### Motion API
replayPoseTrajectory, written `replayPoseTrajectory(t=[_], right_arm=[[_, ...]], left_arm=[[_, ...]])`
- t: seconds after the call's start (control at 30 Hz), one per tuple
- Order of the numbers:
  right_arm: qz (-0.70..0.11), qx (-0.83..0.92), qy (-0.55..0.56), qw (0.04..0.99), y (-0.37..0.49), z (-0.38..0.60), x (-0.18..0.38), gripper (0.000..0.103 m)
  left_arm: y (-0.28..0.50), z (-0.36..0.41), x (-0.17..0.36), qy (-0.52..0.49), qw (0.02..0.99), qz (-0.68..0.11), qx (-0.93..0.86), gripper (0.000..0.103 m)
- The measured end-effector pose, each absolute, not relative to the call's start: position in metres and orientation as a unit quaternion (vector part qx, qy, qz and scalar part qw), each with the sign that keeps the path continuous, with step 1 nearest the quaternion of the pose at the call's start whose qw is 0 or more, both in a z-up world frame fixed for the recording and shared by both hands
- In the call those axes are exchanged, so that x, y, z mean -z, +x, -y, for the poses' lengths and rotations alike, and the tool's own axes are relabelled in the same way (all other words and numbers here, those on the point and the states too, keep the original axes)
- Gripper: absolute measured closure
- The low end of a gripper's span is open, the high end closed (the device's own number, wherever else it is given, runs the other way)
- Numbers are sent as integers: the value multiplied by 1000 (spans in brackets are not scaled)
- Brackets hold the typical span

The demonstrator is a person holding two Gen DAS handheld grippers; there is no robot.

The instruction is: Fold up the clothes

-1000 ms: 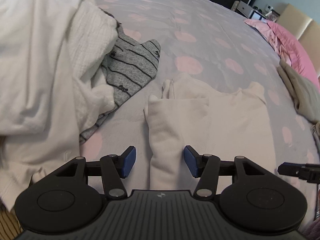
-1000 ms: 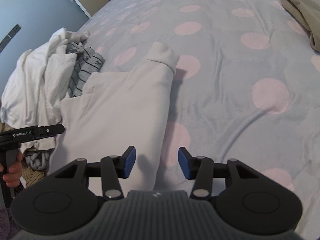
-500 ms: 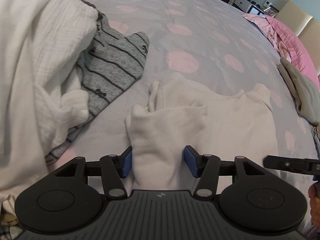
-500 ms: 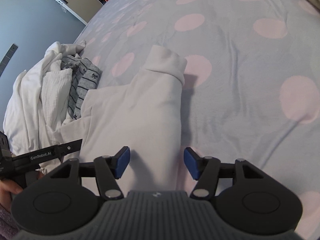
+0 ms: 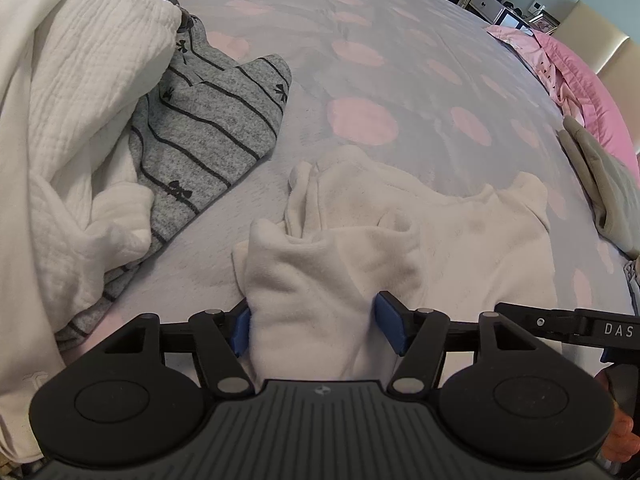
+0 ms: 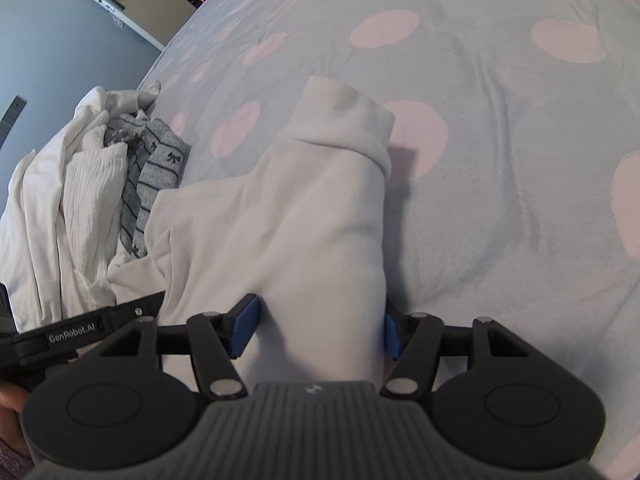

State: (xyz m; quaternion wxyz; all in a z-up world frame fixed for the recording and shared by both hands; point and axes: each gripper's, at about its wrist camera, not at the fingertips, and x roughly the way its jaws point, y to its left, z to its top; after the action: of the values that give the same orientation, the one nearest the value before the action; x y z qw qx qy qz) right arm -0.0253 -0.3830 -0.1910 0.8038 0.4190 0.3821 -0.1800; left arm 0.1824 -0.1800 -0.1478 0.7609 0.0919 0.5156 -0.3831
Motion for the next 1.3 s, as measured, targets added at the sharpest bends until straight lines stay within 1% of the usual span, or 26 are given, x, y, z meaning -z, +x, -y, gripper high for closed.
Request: replayPoseTrajectory(t=[0.1,0.17,0.2,0.27,0.3,0.37,0.43,0.53,0.67,0.97,1.13,1.3], right_arm=[[-380,185,415,806,-21,381,191,39],[-378,188,407,810,-19,379,191,41],[-377,190,404,812,-18,378,191,42],[-376,191,398,815,-19,377,191,49],[-375,191,396,816,-20,376,190,52],[-370,189,398,818,-23,374,189,63],[-367,191,398,819,-25,373,187,69],[-365,195,391,822,-25,371,182,73],[-357,197,377,832,-28,366,171,75],[-309,201,355,859,-59,350,130,76],[-271,203,336,879,-99,348,99,76],[-227,215,317,896,-158,354,66,76]], left_arm=[[181,183,149,96,763,-510,386,43],[179,184,149,99,764,-505,389,44],[178,185,148,100,765,-502,391,47],[174,185,147,106,765,-493,400,55],[171,186,146,109,765,-489,404,61],[166,188,144,122,769,-474,411,67],[162,188,142,127,774,-464,411,74],[158,185,135,130,782,-450,411,81],[149,181,121,137,791,-424,420,82],[121,167,82,105,805,-374,449,83],[98,169,58,75,798,-354,482,83],[59,183,32,45,783,-323,530,83]])
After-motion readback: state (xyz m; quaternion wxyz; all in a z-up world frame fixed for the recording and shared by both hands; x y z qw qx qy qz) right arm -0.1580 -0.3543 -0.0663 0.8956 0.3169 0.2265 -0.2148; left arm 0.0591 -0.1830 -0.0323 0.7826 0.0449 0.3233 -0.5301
